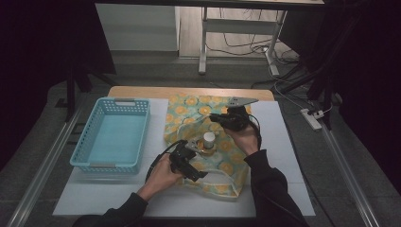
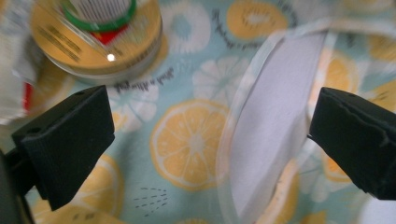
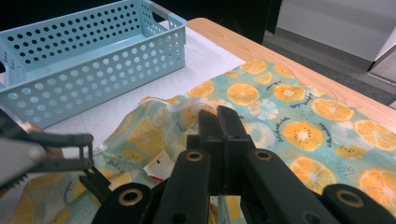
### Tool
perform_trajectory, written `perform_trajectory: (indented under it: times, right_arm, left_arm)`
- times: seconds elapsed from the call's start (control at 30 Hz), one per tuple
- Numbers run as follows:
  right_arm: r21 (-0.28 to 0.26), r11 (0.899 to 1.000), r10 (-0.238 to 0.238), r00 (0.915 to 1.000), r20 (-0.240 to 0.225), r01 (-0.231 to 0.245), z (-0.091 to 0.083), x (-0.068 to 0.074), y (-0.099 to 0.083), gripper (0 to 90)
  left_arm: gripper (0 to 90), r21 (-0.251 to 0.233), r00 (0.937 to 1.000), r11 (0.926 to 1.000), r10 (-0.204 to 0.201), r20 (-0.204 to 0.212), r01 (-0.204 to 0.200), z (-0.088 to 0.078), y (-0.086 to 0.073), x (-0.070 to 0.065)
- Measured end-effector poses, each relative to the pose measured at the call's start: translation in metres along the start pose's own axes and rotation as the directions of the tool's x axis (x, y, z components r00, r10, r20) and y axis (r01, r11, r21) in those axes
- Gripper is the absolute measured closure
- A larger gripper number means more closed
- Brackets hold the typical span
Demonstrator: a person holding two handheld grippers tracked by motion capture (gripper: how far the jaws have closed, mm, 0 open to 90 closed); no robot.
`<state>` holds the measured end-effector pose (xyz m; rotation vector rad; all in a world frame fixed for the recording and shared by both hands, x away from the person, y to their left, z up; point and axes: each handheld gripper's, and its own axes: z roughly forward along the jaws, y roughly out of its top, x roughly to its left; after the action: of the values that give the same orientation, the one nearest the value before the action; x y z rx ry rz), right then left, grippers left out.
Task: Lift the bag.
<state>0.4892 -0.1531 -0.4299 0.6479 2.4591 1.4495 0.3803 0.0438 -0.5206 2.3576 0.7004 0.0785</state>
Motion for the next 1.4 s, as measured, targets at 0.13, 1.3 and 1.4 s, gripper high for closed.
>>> perform_trajectory:
  times: [0.13, 1.3, 1.4]
  right_arm:
    - [-0.003, 1.0, 0.0, 1.0, 0.001, 0.0, 0.0, 0.0, 0.0, 89.8]
    - [-0.001, 1.0, 0.004, 1.0, -0.001, -0.004, -0.001, -0.001, 0.001, 89.9]
    - [0.001, 1.0, 0.003, 1.0, -0.002, -0.003, -0.001, -0.001, 0.001, 89.9]
  left_arm:
    - [0.0, 0.028, 0.9998, 0.9995, 0.015, -0.012, -0.015, 0.01, -0.002, 0.0]
    - [79.7, 0.049, 0.9993, 0.9988, 0.009, -0.037, -0.007, 0.006, 0.004, 0.015]
    - [89.4, 0.058, 0.9992, 0.9983, 0.004, -0.04, -0.001, 0.007, 0.005, 0.013]
